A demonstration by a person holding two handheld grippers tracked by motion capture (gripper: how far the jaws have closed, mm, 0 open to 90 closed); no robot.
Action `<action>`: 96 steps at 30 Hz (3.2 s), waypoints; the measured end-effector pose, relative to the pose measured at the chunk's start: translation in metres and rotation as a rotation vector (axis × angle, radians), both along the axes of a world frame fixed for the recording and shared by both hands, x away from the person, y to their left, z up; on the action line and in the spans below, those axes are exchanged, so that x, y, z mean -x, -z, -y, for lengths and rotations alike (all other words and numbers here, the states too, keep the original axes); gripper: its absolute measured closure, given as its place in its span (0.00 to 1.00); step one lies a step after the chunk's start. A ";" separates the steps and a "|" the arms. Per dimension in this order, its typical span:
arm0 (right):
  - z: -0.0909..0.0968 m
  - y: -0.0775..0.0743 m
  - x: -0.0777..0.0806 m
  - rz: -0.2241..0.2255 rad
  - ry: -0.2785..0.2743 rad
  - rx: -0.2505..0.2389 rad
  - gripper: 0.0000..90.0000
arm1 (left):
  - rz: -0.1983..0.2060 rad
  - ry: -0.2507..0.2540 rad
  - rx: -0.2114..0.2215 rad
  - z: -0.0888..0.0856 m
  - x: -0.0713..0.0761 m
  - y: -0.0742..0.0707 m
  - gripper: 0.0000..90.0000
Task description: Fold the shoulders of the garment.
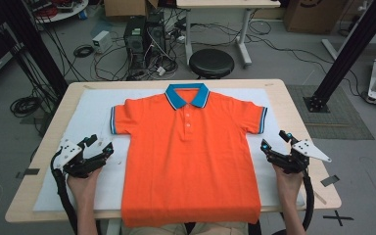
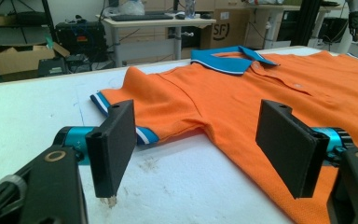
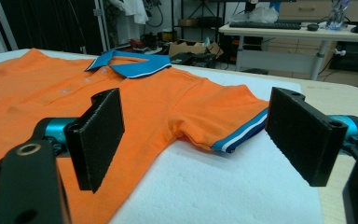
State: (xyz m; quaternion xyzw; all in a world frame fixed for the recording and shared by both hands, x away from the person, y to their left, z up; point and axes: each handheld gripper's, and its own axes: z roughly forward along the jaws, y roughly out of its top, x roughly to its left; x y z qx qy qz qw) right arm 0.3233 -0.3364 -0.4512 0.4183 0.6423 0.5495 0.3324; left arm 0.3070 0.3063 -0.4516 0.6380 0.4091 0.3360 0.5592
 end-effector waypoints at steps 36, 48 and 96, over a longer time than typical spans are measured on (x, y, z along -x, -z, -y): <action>-0.004 -0.001 -0.004 -0.045 0.042 0.023 0.22 | -0.103 -0.040 -0.020 0.002 -0.010 -0.002 0.34; -0.007 -0.002 -0.006 -0.050 0.048 0.066 0.22 | -0.153 -0.059 -0.054 0.012 -0.025 -0.024 0.40; -0.010 -0.002 -0.006 -0.067 0.066 0.085 0.22 | -0.468 -0.077 0.062 0.019 -0.100 -0.024 0.97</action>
